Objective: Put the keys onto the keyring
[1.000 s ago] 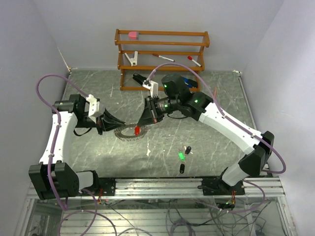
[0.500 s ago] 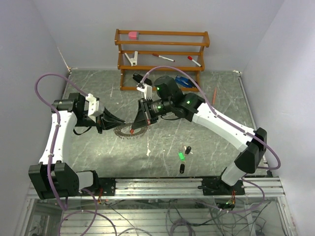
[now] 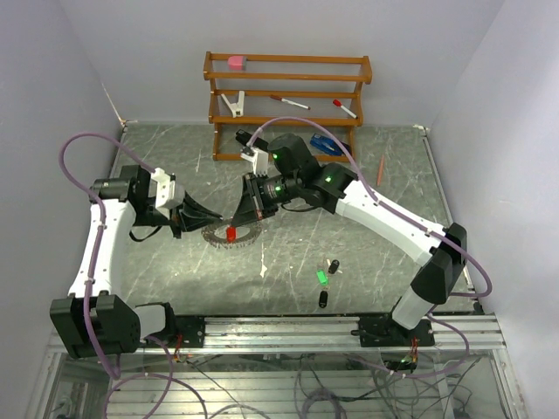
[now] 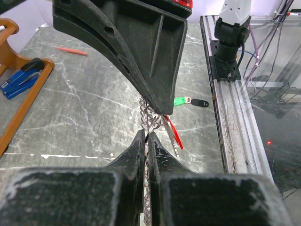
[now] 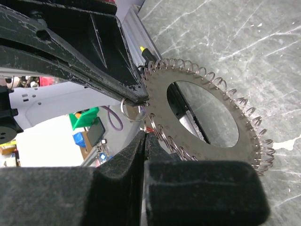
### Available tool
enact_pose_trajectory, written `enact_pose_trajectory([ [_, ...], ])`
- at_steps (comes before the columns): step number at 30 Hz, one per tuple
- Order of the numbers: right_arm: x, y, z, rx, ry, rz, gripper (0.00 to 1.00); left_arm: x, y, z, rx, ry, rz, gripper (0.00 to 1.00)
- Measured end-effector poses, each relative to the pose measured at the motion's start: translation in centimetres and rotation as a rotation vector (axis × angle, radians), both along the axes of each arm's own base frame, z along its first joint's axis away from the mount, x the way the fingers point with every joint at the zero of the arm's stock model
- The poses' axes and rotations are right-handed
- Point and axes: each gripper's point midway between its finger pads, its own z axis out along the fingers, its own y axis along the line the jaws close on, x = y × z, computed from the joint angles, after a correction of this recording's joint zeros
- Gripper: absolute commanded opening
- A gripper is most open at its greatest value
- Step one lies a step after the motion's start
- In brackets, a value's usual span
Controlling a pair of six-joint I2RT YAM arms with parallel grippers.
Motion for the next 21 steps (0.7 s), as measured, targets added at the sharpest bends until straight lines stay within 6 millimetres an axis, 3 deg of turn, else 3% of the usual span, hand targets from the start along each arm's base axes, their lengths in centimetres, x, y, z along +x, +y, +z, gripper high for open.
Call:
enact_pose_trajectory([
  [21,0.63,0.15,0.78,-0.010,-0.019,-0.028,0.00,-0.45,-0.03,0.38,0.001,-0.011,0.001,0.07],
])
